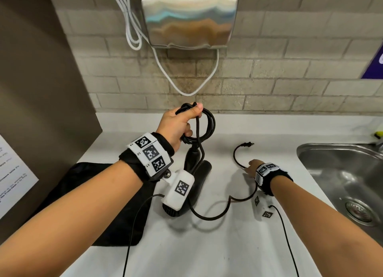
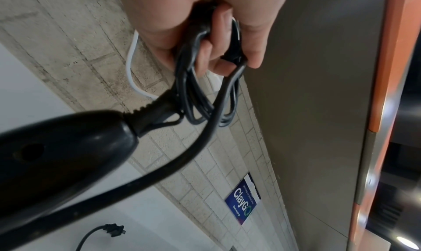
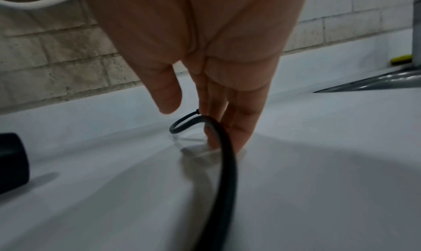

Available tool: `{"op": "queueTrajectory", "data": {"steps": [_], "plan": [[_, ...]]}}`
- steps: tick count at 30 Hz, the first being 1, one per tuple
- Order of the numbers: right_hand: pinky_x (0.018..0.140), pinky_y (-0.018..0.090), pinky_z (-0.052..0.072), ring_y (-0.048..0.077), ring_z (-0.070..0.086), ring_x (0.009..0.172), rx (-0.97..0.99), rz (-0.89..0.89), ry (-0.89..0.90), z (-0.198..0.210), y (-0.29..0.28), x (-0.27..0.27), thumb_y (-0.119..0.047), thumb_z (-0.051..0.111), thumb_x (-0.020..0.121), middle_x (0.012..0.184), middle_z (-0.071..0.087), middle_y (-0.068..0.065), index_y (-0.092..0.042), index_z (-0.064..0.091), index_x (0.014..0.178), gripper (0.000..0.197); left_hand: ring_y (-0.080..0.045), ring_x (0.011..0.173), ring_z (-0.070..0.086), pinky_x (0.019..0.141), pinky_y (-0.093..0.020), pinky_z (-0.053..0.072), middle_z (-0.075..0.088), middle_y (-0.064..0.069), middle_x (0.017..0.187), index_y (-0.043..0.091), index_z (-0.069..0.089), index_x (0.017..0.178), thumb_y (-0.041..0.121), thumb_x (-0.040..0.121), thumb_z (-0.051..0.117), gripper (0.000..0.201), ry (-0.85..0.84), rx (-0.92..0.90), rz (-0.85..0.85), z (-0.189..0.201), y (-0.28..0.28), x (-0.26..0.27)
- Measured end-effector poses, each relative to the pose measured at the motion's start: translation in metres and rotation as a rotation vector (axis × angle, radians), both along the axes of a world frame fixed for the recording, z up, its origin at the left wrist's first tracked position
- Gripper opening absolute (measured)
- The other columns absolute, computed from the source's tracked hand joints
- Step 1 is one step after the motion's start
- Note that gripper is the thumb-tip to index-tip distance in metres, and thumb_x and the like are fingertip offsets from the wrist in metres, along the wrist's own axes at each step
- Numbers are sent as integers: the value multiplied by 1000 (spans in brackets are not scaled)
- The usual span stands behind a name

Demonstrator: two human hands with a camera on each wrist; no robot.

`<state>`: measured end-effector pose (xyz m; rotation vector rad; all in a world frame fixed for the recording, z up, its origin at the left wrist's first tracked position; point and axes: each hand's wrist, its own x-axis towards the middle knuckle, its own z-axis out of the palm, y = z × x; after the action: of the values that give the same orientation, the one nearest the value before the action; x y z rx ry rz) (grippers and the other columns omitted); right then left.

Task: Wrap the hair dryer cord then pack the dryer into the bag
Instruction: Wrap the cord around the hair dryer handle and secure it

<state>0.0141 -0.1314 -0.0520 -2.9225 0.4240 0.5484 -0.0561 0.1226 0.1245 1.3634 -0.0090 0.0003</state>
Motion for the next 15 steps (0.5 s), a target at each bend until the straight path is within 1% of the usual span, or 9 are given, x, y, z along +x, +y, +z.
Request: {"op": "queueTrajectory", "data": {"steps": [2,4,5,7,9,10,12,13,15], "plan": [[104,41,40,29,45,126,24,23,8,-13,-3,13,-20,53,88,137,45,9,-11,43,131,45,-5,34,24,39,-17,25,49,4,60,16,56,68,22,84,67,20,9,-12,9,-1,-1,2],[101,40,43,29,50,120,39,25,3,-15,2,17,-21,59,85,132,50,9,-10,44,126,45,-5,34,23,40,-18,23,36,5,51,18,50,61,21,83,68,29,16,-28,21,-1,-2,4],[100,39,43,29,51,119,73,33,-9,-14,7,18,-22,59,86,130,52,9,-10,46,125,43,-5,34,23,40,-18,23,32,6,49,19,48,58,20,83,68,32,22,-33,26,-1,-2,6],[98,35,44,30,53,116,168,-6,-39,-5,16,16,-28,51,92,125,56,11,-6,53,121,37,-6,34,22,40,-18,23,29,7,48,20,46,55,20,82,69,35,26,-33,26,-1,-1,8],[91,31,43,31,56,111,254,-89,-92,4,20,16,-34,42,95,119,62,14,-3,61,113,41,-5,34,22,40,-18,22,27,6,49,21,48,53,19,82,69,36,25,-34,26,-2,0,9],[88,30,44,31,57,108,290,-120,-121,10,20,16,-34,41,95,118,63,15,-3,63,111,41,-5,34,21,40,-18,22,27,6,49,22,49,52,18,83,68,36,25,-38,24,-2,0,10],[84,30,43,31,57,105,359,-147,-212,27,21,16,-27,43,95,120,60,17,-5,61,115,35,-5,34,21,39,-17,23,27,5,50,22,50,53,18,83,68,35,21,-42,23,-3,1,11],[82,31,44,31,57,100,397,-149,-256,34,20,15,-19,45,94,120,60,18,-7,60,116,30,-5,34,22,39,-17,23,28,5,50,22,50,54,19,83,68,34,19,-41,23,-3,1,12],[78,33,44,28,54,88,464,-132,-356,49,19,11,-6,43,92,117,60,20,-9,60,115,29,-5,34,22,38,-17,23,29,6,49,20,47,57,19,83,67,33,15,-39,25,-3,1,14]]}}
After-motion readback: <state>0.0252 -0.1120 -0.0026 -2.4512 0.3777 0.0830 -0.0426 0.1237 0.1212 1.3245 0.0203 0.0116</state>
